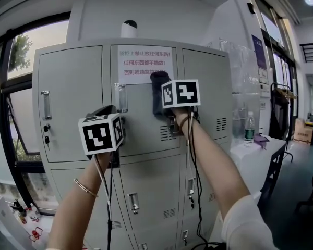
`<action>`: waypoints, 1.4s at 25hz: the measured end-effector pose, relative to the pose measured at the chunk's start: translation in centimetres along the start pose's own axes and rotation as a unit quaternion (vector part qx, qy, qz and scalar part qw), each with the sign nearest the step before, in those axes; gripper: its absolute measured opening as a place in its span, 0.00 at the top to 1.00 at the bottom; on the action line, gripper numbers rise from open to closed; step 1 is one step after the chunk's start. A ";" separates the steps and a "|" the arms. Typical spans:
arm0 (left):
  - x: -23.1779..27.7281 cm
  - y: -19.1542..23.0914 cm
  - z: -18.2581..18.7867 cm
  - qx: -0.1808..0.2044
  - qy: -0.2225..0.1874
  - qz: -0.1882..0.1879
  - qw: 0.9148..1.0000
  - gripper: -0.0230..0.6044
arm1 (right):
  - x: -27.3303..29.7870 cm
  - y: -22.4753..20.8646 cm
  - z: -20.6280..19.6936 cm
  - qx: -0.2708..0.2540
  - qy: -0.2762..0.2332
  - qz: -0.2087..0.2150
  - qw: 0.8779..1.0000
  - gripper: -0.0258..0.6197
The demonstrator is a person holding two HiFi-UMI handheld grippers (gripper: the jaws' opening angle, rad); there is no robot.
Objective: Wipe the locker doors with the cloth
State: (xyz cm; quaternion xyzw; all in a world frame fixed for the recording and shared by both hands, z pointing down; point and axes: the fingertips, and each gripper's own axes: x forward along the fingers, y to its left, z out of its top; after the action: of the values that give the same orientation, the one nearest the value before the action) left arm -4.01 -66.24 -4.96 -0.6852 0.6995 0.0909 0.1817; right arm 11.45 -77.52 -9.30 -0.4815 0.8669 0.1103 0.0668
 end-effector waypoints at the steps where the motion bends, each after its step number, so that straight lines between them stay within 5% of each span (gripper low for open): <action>1: 0.1 -0.3 0.0 0.001 0.000 0.000 1.000 0.95 | -0.1 -0.8 -0.1 0.003 -0.001 -0.004 1.000 0.89; 11: 1.0 -2.3 -0.1 0.009 0.003 0.001 1.000 0.95 | -1.3 -7.8 -1.0 0.039 -0.004 -0.048 0.998 0.89; 19: 0.5 -1.6 -0.2 0.003 0.005 -0.001 1.000 0.95 | -2.1 -7.3 -0.8 0.044 -0.001 -0.058 0.997 0.89; 25: -1.4 1.9 0.2 -0.002 0.004 0.012 1.000 0.95 | -2.5 -1.7 1.1 0.040 -0.013 -0.033 0.999 0.89; 35: -8.4 13.6 1.1 0.017 0.011 0.074 0.997 0.95 | -1.4 16.2 4.9 0.029 -0.044 0.073 0.996 0.89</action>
State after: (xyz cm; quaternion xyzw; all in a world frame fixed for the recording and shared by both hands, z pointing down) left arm -17.37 -57.47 -4.42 -0.6294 0.7517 0.0847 0.1778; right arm -1.54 -66.87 -11.70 -0.4097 0.8987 0.1107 0.1103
